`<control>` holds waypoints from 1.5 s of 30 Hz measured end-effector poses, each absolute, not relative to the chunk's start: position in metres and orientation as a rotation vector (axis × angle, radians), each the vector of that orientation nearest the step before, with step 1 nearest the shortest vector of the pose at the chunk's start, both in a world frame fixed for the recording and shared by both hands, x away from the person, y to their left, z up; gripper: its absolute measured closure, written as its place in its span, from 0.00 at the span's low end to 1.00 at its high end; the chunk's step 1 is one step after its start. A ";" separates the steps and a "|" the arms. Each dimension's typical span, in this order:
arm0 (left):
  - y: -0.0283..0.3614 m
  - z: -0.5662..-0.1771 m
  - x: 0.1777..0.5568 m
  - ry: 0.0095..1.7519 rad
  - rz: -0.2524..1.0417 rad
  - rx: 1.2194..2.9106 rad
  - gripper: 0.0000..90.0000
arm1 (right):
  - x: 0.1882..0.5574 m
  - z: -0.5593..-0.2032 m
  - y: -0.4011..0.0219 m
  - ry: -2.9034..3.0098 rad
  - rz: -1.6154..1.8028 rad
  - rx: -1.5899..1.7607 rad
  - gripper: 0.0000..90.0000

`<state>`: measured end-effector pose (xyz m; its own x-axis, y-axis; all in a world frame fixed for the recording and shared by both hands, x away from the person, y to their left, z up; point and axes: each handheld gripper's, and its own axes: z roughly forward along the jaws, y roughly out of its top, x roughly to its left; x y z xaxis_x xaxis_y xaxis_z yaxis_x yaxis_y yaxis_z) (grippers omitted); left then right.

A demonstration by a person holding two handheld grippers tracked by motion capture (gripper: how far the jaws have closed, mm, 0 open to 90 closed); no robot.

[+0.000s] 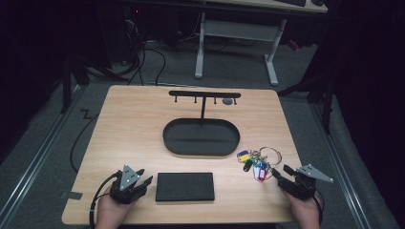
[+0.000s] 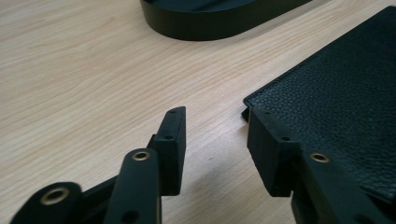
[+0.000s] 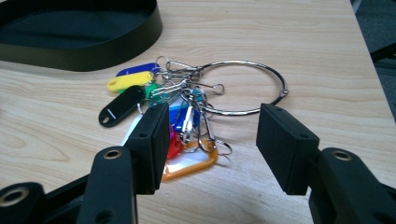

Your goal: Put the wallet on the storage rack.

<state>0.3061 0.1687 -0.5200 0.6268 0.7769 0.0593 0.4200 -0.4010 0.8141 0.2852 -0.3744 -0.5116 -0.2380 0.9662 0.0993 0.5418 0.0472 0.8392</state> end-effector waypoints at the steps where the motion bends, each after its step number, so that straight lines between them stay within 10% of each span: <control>1: 0.169 -0.520 0.306 0.937 0.560 2.039 0.67 | 0.285 -0.512 -0.374 1.825 1.096 1.512 0.50; 9: 0.170 -0.519 0.304 0.942 0.563 2.050 0.73 | 0.286 -0.506 -0.356 1.899 1.120 1.449 0.55; 22: 0.164 -0.524 0.291 0.926 0.464 2.145 0.97 | 0.291 -0.510 -0.270 2.244 1.094 1.178 0.99; 45: 0.146 -0.526 0.247 0.869 0.514 2.234 1.00 | 0.328 -0.526 -0.185 2.492 1.037 0.975 1.00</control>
<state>0.2469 0.1464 -0.5264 0.6999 0.7053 0.1125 0.4385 -0.5487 0.7118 0.3276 -0.1849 -0.5263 -0.7366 0.6763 0.0080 0.4824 0.5169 0.7072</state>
